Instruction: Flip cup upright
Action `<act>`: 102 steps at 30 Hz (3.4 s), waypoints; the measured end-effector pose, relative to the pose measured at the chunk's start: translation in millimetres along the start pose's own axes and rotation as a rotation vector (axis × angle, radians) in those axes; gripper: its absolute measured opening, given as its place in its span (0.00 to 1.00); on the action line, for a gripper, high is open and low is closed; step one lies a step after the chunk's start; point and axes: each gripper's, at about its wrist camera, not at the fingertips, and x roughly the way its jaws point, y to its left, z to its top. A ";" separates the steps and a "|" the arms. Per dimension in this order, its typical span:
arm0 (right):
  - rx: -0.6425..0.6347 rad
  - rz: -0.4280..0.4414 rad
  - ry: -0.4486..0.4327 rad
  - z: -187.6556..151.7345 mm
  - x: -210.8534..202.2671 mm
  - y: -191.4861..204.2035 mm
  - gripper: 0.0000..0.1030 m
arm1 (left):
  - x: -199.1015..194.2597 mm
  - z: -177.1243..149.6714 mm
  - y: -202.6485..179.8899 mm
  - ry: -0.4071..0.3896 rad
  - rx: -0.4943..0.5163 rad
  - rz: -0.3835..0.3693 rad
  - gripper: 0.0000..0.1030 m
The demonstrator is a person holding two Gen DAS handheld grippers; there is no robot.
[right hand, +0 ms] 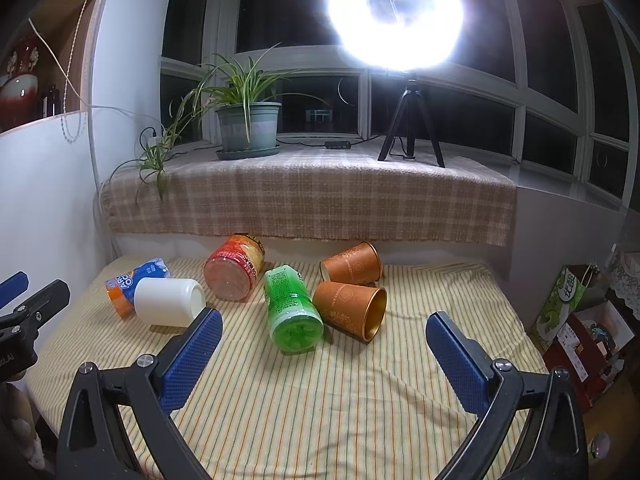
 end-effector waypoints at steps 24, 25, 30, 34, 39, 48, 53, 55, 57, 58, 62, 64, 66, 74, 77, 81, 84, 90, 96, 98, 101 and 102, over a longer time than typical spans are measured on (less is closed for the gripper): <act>-0.003 -0.001 0.002 -0.4 -0.1 2.3 1.00 | 1.2 0.8 1.4 0.005 -0.002 -0.002 0.99; -0.002 -0.001 0.001 -0.5 -0.3 2.4 1.00 | 1.2 0.9 1.5 0.005 -0.002 -0.003 0.99; -0.004 0.000 0.003 0.5 2.3 3.1 1.00 | 1.1 0.7 1.7 0.005 -0.002 -0.003 0.99; -0.004 0.001 0.005 0.6 2.4 4.2 1.00 | 1.2 0.8 1.5 0.005 -0.002 -0.002 0.99; -0.013 0.003 0.007 0.0 4.6 6.0 1.00 | 1.2 0.6 1.4 0.006 -0.003 -0.002 0.99; -0.020 0.007 0.009 -0.9 5.2 7.6 1.00 | 1.6 0.1 1.7 0.006 -0.004 0.000 0.99; -0.030 0.010 0.016 -0.1 9.0 10.2 1.00 | 0.8 -1.4 2.2 0.009 -0.005 0.003 0.99; -0.032 0.011 0.019 0.5 10.9 11.3 1.00 | 1.0 -0.9 2.7 0.010 -0.006 0.004 0.99; -0.033 0.012 0.023 0.4 12.7 11.9 1.00 | 1.0 -1.0 3.5 0.011 -0.007 0.004 0.99; -0.034 0.013 0.025 1.1 13.7 12.6 1.00 | 1.0 -1.0 4.0 0.011 -0.007 0.004 0.99; -0.044 0.020 0.037 1.9 19.5 14.5 1.00 | 2.3 -1.3 6.0 0.014 -0.008 0.006 0.99; -0.049 0.036 0.055 3.4 25.5 14.5 1.00 | 3.1 -1.5 8.4 0.016 -0.005 0.008 0.99; -0.057 0.067 0.084 5.9 34.9 14.1 1.00 | 3.2 -2.2 10.6 0.018 -0.006 0.014 0.99; -0.078 0.203 0.251 17.0 91.0 14.4 0.98 | 3.1 -6.7 24.8 0.039 -0.026 0.039 0.99; -0.096 0.235 0.320 22.6 114.5 17.6 0.90 | 3.3 -8.4 31.8 0.049 -0.035 0.053 0.99; -0.127 0.263 0.389 31.4 146.7 21.5 0.88 | 2.8 -11.4 40.7 0.063 -0.049 0.067 0.99; -0.149 0.269 0.442 37.9 169.0 24.2 0.82 | 2.2 -14.2 46.8 0.070 -0.055 0.077 0.99; -0.215 0.277 0.517 47.2 204.0 37.1 0.80 | -0.8 -18.2 57.4 0.079 -0.068 0.104 0.99; -0.278 0.276 0.599 48.3 236.7 52.1 0.79 | -3.7 -19.9 67.1 0.078 -0.083 0.128 0.99; -0.299 0.268 0.616 47.5 244.2 57.4 0.78 | -4.0 -19.9 69.3 0.079 -0.085 0.133 0.99; -0.327 0.251 0.641 45.8 254.6 62.6 0.78 | -3.4 -19.4 71.8 0.083 -0.090 0.137 0.99; -0.335 0.246 0.648 44.9 257.9 64.3 0.78 | -3.5 -19.6 72.5 0.083 -0.092 0.138 0.99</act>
